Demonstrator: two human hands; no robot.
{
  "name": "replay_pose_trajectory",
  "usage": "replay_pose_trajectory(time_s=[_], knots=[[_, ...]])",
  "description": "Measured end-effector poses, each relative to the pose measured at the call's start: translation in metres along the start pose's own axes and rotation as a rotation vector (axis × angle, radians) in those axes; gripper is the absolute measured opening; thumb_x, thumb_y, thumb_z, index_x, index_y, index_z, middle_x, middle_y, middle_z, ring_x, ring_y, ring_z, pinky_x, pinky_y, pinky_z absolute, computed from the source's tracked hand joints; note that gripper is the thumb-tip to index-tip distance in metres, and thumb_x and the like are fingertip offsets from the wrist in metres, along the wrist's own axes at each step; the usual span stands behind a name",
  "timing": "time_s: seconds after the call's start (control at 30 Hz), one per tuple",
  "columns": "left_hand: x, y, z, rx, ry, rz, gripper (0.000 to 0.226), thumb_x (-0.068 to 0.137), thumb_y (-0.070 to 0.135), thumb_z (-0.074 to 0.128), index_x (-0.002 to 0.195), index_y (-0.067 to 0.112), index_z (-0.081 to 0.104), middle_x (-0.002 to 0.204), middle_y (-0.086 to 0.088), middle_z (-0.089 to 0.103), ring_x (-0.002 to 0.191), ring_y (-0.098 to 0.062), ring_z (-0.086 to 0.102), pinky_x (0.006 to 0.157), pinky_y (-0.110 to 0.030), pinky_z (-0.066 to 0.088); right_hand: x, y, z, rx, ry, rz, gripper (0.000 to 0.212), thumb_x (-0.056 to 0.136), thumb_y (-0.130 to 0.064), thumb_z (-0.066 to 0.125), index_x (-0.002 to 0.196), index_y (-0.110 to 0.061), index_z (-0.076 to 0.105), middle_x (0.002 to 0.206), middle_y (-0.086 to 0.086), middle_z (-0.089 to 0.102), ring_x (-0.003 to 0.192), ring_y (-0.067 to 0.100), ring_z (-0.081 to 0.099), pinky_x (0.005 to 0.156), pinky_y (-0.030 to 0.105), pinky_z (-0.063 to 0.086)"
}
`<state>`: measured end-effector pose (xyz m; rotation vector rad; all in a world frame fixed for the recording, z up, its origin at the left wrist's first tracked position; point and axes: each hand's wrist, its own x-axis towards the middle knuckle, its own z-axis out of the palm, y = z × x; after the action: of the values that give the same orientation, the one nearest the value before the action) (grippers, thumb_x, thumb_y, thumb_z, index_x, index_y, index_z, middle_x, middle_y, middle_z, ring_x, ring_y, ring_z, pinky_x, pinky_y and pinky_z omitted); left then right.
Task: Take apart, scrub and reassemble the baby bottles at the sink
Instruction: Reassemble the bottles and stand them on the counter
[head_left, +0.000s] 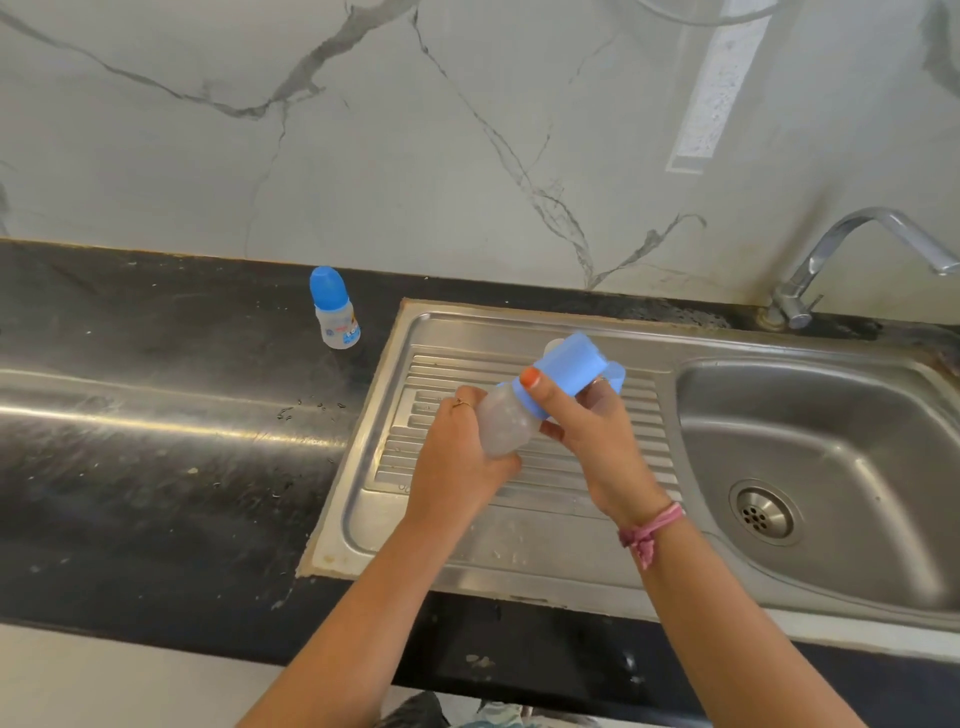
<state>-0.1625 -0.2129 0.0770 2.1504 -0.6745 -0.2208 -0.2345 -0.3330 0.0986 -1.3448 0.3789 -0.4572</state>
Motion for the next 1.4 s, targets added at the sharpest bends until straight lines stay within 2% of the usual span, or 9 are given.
replay_pose_trajectory(time_s=[0.13,0.2,0.37,0.43,0.57,0.8,0.97,1.17,1.4], knots=[[0.005,-0.024,-0.023,-0.053,-0.045,-0.008,0.056,0.065,0.019,0.079,0.111,0.022,0.048,0.099,-0.001,0.055,0.083,-0.016,0.058,0.059,-0.025,0.049,0.009,-0.001,0.01,0.045,-0.192,0.079,0.041,0.076,-0.025,0.078,0.115,-0.025,0.063,0.109,-0.002,0.072,0.106,0.019,0.067,0.088,0.034,0.056],[0.007,-0.033,-0.033,-0.076,-0.038,-0.018,0.055,0.066,0.019,0.08,0.108,0.025,0.046,0.098,0.0,0.055,0.083,-0.014,0.058,0.061,-0.025,0.051,0.012,0.003,0.03,0.045,-0.117,0.059,0.031,0.074,-0.026,0.08,0.103,-0.02,0.07,0.102,0.003,0.074,0.1,0.02,0.069,0.083,0.031,0.057],[0.009,-0.067,-0.055,-0.117,0.035,-0.058,0.049,0.069,0.019,0.078,0.104,0.027,0.045,0.097,0.005,0.052,0.083,-0.012,0.058,0.057,-0.015,0.04,0.021,0.025,0.102,-0.059,0.168,0.048,0.045,0.065,-0.048,0.083,0.089,-0.013,0.067,0.085,0.007,0.07,0.084,0.02,0.07,0.075,0.037,0.057],[0.015,-0.084,-0.067,-0.156,0.049,-0.075,0.049,0.069,0.019,0.079,0.104,0.026,0.045,0.1,0.002,0.052,0.084,-0.013,0.058,0.058,-0.016,0.041,0.027,0.032,0.121,-0.084,0.081,0.102,0.054,0.063,-0.051,0.082,0.097,-0.013,0.065,0.088,0.005,0.071,0.086,0.017,0.07,0.077,0.035,0.057],[0.031,-0.11,-0.089,-0.229,0.077,-0.115,0.054,0.072,0.029,0.083,0.107,0.024,0.042,0.105,0.0,0.052,0.083,-0.009,0.059,0.053,-0.012,0.045,0.033,0.055,0.149,-0.25,-0.158,0.198,0.056,0.072,-0.03,0.085,0.119,-0.025,0.054,0.108,-0.003,0.071,0.094,0.012,0.07,0.079,0.026,0.058],[0.049,-0.156,-0.116,-0.364,-0.013,-0.151,0.065,0.074,0.025,0.083,0.123,0.027,0.041,0.121,0.004,0.048,0.1,-0.009,0.059,0.068,-0.013,0.049,0.063,0.081,0.189,-0.367,-0.077,0.113,0.048,0.07,-0.031,0.086,0.111,-0.036,0.061,0.1,-0.013,0.07,0.09,0.002,0.067,0.069,0.018,0.056],[0.071,-0.188,-0.133,-0.233,0.076,-0.147,0.06,0.074,0.031,0.083,0.125,0.022,0.054,0.115,0.011,0.042,0.102,-0.007,0.052,0.07,-0.007,0.039,0.094,0.099,0.217,-0.579,-0.042,0.09,0.066,0.073,-0.032,0.084,0.13,-0.024,0.052,0.118,-0.006,0.063,0.105,0.012,0.061,0.093,0.032,0.053],[0.099,-0.212,-0.134,-0.204,0.132,-0.129,0.05,0.074,0.029,0.083,0.117,0.021,0.058,0.109,0.006,0.051,0.088,-0.005,0.055,0.066,-0.004,0.044,0.119,0.12,0.243,-0.638,0.027,0.072,0.065,0.077,-0.029,0.081,0.133,-0.019,0.05,0.126,0.0,0.061,0.111,0.013,0.059,0.1,0.032,0.049],[0.119,-0.223,-0.122,-0.188,0.11,-0.126,0.052,0.08,0.023,0.078,0.126,0.014,0.055,0.123,-0.005,0.056,0.109,-0.018,0.057,0.094,-0.03,0.05,0.132,0.133,0.25,-0.583,0.127,0.101,0.06,0.079,-0.028,0.08,0.131,-0.019,0.05,0.124,0.0,0.062,0.106,0.01,0.058,0.098,0.033,0.05]])
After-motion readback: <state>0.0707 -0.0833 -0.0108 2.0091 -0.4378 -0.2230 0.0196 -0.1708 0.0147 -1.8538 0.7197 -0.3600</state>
